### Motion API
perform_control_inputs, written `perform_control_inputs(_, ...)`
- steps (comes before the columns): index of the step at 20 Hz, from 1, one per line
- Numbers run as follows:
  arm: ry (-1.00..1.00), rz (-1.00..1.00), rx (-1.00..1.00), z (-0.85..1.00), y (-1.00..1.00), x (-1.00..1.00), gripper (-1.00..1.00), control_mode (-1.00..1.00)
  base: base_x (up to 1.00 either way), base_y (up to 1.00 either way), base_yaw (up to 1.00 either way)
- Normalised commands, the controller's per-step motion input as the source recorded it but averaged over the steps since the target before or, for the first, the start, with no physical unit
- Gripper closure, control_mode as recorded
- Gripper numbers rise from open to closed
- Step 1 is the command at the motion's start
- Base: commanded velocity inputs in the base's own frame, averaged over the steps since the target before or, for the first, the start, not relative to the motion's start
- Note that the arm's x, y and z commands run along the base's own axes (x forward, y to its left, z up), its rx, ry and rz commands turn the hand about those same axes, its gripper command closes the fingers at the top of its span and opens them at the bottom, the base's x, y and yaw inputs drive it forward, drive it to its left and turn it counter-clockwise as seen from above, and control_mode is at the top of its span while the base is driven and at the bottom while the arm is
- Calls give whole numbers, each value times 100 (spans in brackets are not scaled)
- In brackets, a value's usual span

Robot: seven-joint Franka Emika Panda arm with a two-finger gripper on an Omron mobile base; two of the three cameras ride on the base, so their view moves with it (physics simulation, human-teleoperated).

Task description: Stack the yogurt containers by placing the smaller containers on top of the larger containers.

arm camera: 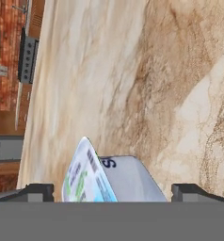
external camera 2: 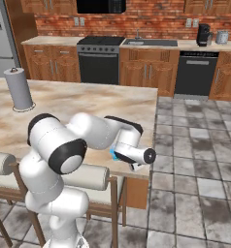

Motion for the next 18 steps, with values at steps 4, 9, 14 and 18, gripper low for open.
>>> perform_control_inputs(4,0,-2,0,-13,7,0,-100,-100,0,0,0)
perform_control_inputs(9,0,-2,0,-14,7,0,-100,-100,0,0,0)
perform_control_inputs(14,0,-1,0,-15,11,0,-100,-100,0,0,0)
perform_control_inputs(18,0,-1,0,-15,14,0,-100,-100,0,0,0)
